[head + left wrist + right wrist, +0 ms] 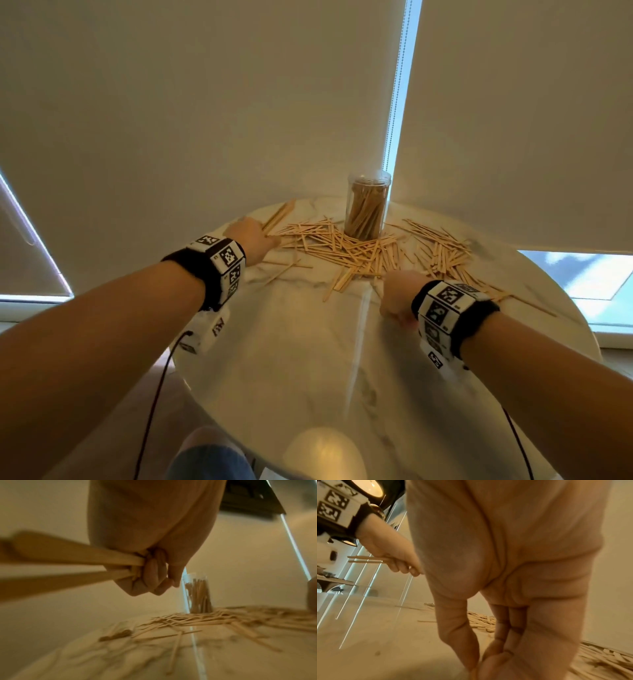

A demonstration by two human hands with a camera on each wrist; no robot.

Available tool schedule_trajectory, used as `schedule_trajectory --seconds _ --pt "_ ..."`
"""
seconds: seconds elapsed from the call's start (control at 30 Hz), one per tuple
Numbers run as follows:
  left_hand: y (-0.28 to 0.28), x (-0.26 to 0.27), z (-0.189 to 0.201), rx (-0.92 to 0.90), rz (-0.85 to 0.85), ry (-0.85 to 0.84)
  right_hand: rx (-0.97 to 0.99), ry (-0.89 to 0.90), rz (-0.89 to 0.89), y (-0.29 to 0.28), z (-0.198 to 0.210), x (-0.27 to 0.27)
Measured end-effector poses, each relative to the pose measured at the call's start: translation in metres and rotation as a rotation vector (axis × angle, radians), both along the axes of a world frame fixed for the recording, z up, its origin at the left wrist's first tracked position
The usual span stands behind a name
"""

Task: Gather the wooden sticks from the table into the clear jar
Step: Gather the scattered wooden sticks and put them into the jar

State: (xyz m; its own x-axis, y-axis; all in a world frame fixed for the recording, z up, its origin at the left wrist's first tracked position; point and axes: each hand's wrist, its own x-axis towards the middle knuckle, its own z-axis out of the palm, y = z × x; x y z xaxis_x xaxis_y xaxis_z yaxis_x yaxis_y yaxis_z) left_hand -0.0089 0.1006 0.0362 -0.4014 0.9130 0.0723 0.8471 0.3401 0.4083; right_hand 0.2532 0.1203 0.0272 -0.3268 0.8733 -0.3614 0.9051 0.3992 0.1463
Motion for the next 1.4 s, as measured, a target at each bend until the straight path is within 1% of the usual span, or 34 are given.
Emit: schedule_trajectory --seconds 0.03,0.07,0.17,0.23,0.3,0.4,0.5,0.63,0.7,0.77,0.83,0.93,1.03,1.13,1.23,1.27,1.33,1.37,1.4 --pt "0.000 -0.009 0.001 -0.060 -0.001 0.064 -0.031 0.021 -0.005 0.005 -0.001 -0.002" --pt "0.001 -0.017 -0.001 -0.114 0.010 0.087 -0.058 0.056 -0.013 0.009 -0.002 -0.005" --pt "0.009 -0.030 -0.011 -0.212 0.038 0.082 -0.100 0.203 -0.039 0.023 -0.002 -0.021" --pt "0.018 -0.027 -0.020 -0.265 0.009 0.094 -0.131 0.265 -0.064 0.032 -0.001 -0.039" --pt "0.027 -0.019 -0.028 -0.296 -0.027 0.120 -0.123 0.219 -0.037 0.042 -0.002 -0.059" --pt "0.042 -0.009 -0.036 -0.324 -0.048 0.165 -0.003 0.113 0.018 0.051 -0.008 -0.084" --pt "0.054 -0.001 -0.039 -0.369 -0.068 0.217 0.098 0.035 0.072 0.063 -0.019 -0.092" --pt "0.053 0.008 -0.037 -0.371 -0.117 0.356 0.053 0.005 0.100 0.077 -0.017 -0.091" --pt "0.049 0.014 -0.037 -0.357 -0.149 0.425 0.012 -0.069 0.107 0.076 -0.010 -0.087" --pt "0.045 0.020 -0.037 -0.338 -0.169 0.450 0.013 -0.094 0.121 0.074 -0.009 -0.081" --pt "0.040 0.026 -0.038 -0.334 -0.187 0.464 0.009 -0.071 0.091 0.069 -0.011 -0.073" --pt "0.032 0.031 -0.038 -0.333 -0.214 0.470 -0.001 -0.098 0.080 0.064 -0.013 -0.060" --pt "0.022 0.046 -0.033 -0.404 -0.265 0.448 0.000 -0.093 0.076 0.055 -0.015 -0.047" --pt "0.016 0.063 -0.030 -0.494 -0.274 0.405 0.035 -0.096 0.069 0.045 -0.017 -0.035" --pt "0.009 0.077 -0.023 -0.515 -0.278 0.339 0.046 -0.038 0.036 0.033 -0.015 -0.023" --pt "0.007 0.079 -0.020 -0.481 -0.260 0.283 0.051 -0.004 0.019 0.030 -0.014 -0.020" --pt "0.005 0.082 -0.013 -0.374 -0.206 0.088 0.040 0.065 -0.012 0.026 -0.012 -0.011" --pt "0.004 0.083 -0.010 -0.320 -0.184 -0.045 0.026 0.105 -0.030 0.025 -0.011 -0.006" --pt "0.006 0.082 -0.010 -0.270 -0.147 -0.214 0.003 0.170 -0.055 0.026 -0.011 -0.001"
